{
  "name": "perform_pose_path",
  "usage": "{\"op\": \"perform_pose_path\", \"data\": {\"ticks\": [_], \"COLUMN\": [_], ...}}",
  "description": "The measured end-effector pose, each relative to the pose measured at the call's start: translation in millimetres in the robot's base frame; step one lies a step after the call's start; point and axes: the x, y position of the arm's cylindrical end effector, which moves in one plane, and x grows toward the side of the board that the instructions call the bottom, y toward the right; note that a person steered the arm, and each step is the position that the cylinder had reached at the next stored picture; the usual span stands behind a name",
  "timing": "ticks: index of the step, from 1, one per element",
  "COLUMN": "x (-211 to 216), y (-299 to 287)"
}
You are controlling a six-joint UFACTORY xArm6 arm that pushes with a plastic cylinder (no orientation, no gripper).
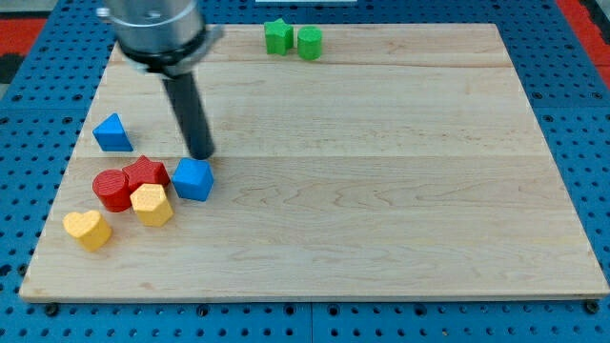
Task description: Push the blue triangle towards the group of blocks
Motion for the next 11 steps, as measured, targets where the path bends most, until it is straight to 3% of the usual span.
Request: {"op": "perform_pose_path", "data": {"ticks": [1,3,4,6,8,10,11], "x": [31,27,-43,-96,-33,-77,-50], "y": [-9,-27,-13,-107,-112,-154,-161]}}
